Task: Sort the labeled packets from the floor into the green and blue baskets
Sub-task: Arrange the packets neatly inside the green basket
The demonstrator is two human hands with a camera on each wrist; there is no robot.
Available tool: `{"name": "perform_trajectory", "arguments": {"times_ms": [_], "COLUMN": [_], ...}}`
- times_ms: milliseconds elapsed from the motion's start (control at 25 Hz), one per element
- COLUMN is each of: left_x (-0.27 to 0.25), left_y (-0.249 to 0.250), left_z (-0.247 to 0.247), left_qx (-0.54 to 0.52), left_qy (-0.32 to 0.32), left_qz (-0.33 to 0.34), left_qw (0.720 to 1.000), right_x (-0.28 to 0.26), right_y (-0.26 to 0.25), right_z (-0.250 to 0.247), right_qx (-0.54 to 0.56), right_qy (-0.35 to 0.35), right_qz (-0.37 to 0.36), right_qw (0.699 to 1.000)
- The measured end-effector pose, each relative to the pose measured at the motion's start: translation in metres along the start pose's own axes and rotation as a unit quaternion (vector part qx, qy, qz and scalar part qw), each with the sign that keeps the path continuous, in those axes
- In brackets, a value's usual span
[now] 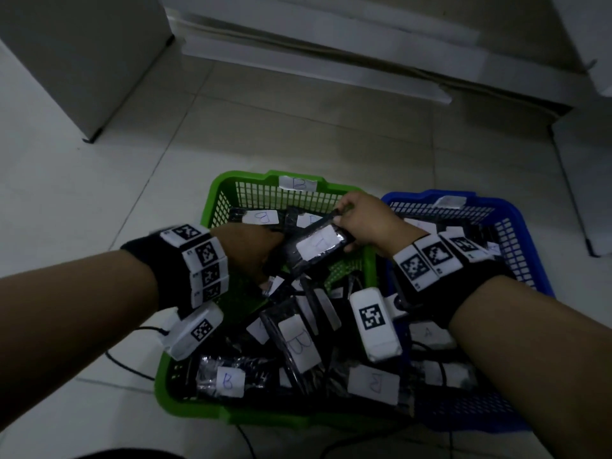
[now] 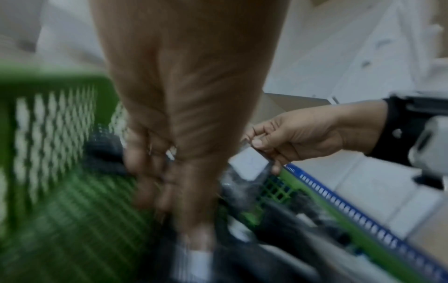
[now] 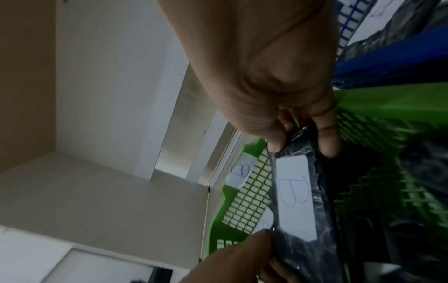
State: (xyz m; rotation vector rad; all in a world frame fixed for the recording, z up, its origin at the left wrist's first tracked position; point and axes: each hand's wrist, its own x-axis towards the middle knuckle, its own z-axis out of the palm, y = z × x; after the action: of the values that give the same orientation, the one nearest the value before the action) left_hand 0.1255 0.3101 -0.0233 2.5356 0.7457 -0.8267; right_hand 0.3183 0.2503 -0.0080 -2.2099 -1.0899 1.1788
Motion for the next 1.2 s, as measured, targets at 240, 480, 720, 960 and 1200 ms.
{"name": "perform_trajectory", "arguments": {"times_ms": [240,480,720,960,1200], "left_x": [0.012,0.008,-0.007,-0.008,-0.003], "left_y": [0.01,-0.007,-0.025,-0.03,-0.031], "left_z": [0.005,0.0,-0.019,-0.015,-0.011], "left_qx": [0.003,0.108,0.152,0.17,0.217], "left_qy": [-0.065,-0.056,0.061,0.08,0.043], "left_qz": [-0.024,-0.089,-0.17,-0.193,-0.153], "left_qw": [0.998,0.989,0.972,0.963,0.963], "right_x": [0.0,0.0,0.002,0.0,0.005], "right_y": [0.005,0.008,0.007,0.004,0.006], "right_z": [-0.001,0.002,0.009,0.011,0.01], "right_qx": [-0.104,-0.147,-0.186,-0.271,-0.204], "right_qy": [0.058,0.037,0.047,-0.028,0.076], "right_qz": [-0.11,-0.125,-0.118,-0.138,-0.169], "right_qw": [0.987,0.981,0.974,0.952,0.961]}}
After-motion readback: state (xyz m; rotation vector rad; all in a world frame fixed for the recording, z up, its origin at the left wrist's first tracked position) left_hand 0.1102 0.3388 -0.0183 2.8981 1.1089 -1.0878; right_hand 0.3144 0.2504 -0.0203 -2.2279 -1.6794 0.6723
